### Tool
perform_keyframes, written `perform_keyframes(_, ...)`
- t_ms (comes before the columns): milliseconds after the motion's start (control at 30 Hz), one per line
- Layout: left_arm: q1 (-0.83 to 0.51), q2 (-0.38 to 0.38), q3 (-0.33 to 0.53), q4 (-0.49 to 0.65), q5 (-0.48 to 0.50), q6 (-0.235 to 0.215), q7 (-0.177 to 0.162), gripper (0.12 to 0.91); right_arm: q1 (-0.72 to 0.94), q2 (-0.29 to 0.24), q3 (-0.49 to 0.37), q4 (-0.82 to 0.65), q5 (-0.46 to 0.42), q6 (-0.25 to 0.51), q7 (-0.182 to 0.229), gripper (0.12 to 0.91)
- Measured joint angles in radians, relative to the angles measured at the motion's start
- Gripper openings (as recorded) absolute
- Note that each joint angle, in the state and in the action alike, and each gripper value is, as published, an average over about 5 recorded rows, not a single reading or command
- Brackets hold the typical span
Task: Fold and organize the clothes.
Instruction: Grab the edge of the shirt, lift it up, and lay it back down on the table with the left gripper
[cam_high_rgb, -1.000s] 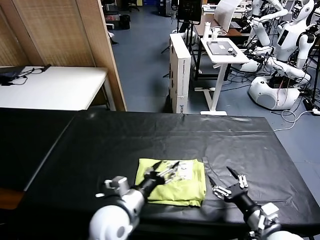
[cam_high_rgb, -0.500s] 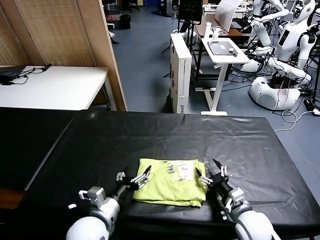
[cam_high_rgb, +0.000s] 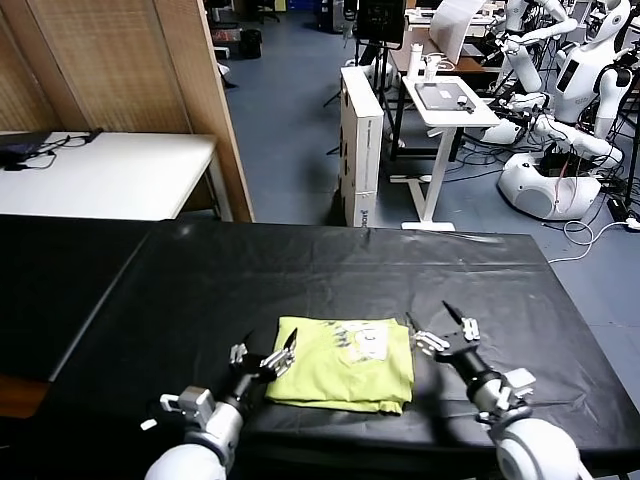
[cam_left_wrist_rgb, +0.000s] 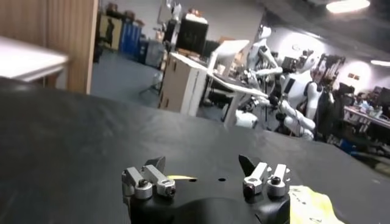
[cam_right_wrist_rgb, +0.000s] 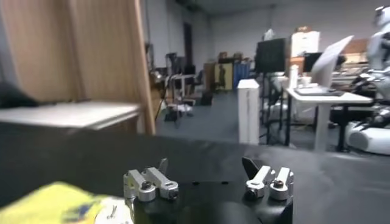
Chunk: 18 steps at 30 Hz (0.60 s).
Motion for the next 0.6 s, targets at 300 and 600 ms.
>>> perform_keyframes(300, 0.018, -0.035, -0.003, 0.082, -0.013, -0.121, -0.034, 0.907, -0.062, -0.005, 0.055, 0.096, 0.016, -0.01, 0.001, 0.907)
perform_keyframes(600, 0.037, -0.075, 0.014, 0.125, -0.039, -0.138, -0.041, 0.907, -0.058, -0.007, 0.051, 0.099, 0.018, -0.016, 0.0, 0.907)
